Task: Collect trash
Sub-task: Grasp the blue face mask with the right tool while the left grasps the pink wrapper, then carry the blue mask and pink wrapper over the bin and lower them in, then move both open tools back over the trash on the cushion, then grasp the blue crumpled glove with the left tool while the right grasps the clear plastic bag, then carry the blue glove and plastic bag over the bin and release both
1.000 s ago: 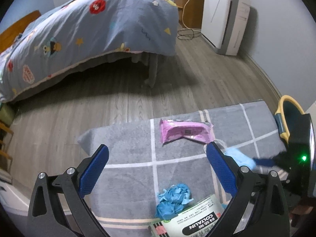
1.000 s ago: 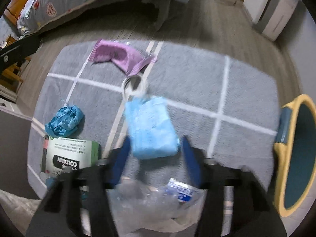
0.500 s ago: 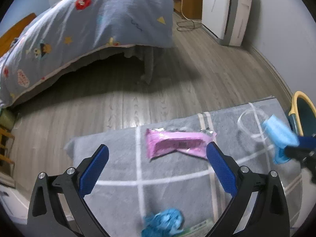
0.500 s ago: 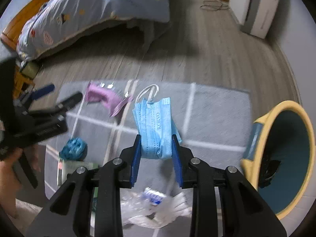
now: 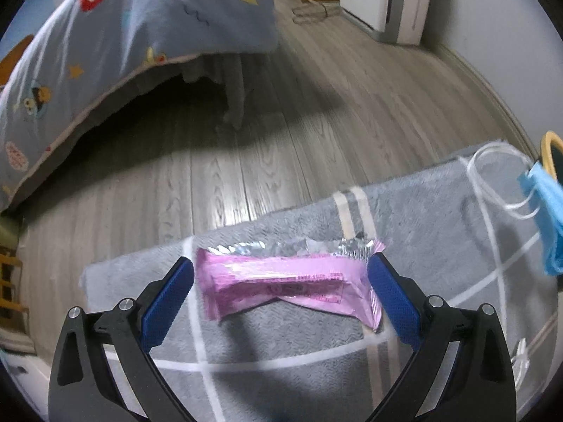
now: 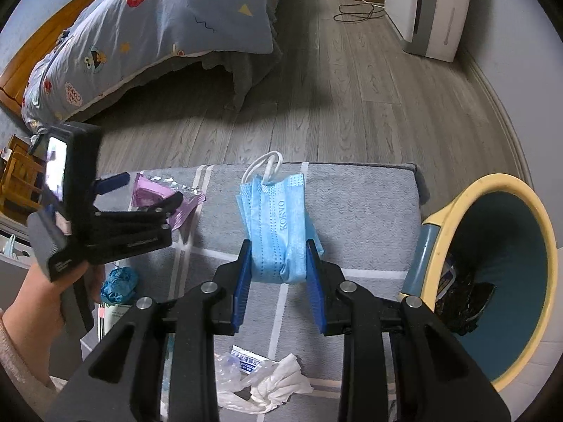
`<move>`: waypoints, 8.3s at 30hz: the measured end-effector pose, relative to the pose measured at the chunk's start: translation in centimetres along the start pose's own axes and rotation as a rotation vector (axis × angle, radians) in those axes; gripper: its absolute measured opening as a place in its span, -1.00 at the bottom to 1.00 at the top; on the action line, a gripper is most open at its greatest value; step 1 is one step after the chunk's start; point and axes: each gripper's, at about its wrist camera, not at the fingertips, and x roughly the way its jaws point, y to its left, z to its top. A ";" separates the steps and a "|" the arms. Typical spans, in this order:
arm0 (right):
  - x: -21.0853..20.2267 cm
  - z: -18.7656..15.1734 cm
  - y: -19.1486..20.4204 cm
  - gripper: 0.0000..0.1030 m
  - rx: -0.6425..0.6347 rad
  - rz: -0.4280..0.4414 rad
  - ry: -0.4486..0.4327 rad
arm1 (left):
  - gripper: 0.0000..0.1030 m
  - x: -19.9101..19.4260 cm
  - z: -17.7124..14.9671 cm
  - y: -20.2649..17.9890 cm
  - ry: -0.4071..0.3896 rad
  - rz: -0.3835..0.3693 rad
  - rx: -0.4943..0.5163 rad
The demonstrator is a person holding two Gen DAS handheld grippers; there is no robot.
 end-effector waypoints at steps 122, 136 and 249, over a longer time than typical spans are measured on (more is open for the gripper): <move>-13.7 -7.7 -13.2 0.89 0.275 -0.215 -0.193 | 0.89 -22.2 -6.1 -12.0 -0.327 -0.215 0.111; -11.0 -10.2 -1.1 0.89 0.206 -0.103 -0.124 | 0.89 -23.5 -13.5 1.7 -0.273 -0.021 -0.115; -20.2 -7.9 -18.5 -0.92 0.368 -0.123 -0.410 | -0.37 -18.7 -1.8 -22.8 -0.312 -0.376 0.252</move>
